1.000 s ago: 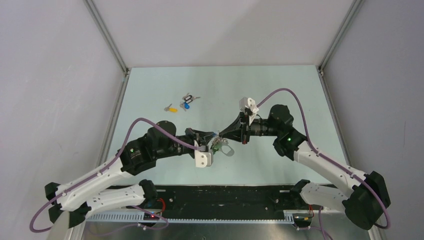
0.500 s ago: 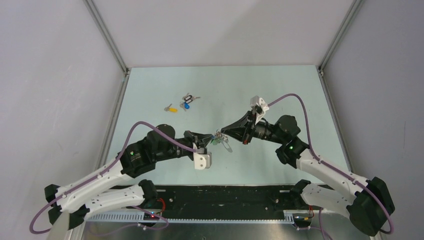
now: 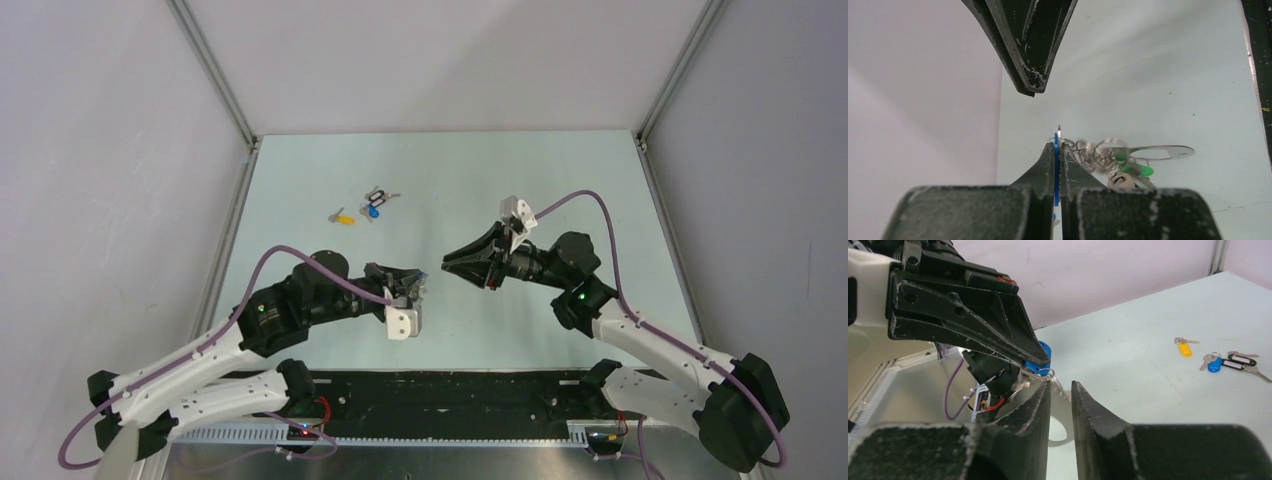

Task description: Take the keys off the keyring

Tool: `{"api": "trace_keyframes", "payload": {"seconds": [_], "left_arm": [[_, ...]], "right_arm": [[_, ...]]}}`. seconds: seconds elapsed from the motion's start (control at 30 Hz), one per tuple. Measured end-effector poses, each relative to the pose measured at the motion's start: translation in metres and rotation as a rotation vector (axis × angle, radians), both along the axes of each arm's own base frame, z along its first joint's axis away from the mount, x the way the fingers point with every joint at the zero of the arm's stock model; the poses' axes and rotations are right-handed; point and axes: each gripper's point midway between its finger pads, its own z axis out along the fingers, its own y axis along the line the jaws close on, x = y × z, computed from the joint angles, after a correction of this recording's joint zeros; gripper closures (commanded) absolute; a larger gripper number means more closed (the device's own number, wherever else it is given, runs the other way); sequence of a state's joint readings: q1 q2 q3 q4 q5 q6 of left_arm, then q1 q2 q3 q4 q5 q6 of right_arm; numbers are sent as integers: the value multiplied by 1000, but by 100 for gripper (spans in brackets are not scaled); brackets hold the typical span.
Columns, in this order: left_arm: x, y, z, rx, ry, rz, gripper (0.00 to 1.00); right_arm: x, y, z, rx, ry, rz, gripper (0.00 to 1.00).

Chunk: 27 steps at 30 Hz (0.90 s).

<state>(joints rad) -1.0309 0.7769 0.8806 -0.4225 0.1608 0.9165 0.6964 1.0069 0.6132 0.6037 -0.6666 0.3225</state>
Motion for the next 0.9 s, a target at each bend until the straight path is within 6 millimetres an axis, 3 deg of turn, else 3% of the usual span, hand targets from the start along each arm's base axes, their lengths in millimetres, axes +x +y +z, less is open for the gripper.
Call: {"api": "trace_keyframes", "payload": {"seconds": [0.27, 0.5, 0.9], "left_arm": [[-2, 1, 0, 4, -5, -12, 100], [-3, 0, 1, 7, -19, -27, 100], [-5, -2, 7, 5, -43, -48, 100]], "right_arm": [[-2, -1, -5, -68, -172, 25, 74], [2, 10, 8, -101, -292, 93, 73], [-1, 23, -25, -168, -258, 184, 73]]}}
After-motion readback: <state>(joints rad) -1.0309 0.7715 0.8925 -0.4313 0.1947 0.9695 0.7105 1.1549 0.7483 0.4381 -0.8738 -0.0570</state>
